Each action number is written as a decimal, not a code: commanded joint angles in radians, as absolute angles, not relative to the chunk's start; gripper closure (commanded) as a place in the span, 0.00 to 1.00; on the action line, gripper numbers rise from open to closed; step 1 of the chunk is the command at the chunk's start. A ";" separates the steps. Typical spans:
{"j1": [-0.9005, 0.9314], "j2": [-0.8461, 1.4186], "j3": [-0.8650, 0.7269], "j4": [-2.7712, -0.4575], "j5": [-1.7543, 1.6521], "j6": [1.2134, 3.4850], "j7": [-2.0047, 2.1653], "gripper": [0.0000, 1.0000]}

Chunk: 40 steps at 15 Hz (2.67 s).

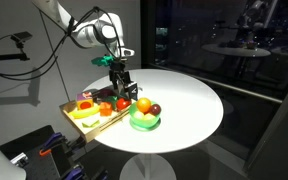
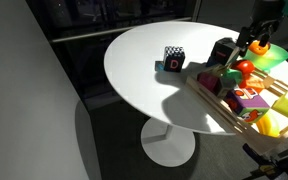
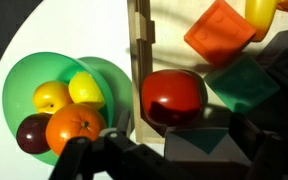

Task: Remove the block with a zebra image from the wooden tray and put it on the table

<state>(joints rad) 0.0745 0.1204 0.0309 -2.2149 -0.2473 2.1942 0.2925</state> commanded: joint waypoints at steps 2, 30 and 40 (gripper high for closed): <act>0.077 0.167 0.019 -2.177 -0.274 2.225 0.319 0.00; 0.081 0.116 0.030 -2.051 -0.099 1.967 0.235 0.00; 0.055 -0.073 0.022 -2.182 0.001 1.937 0.030 0.00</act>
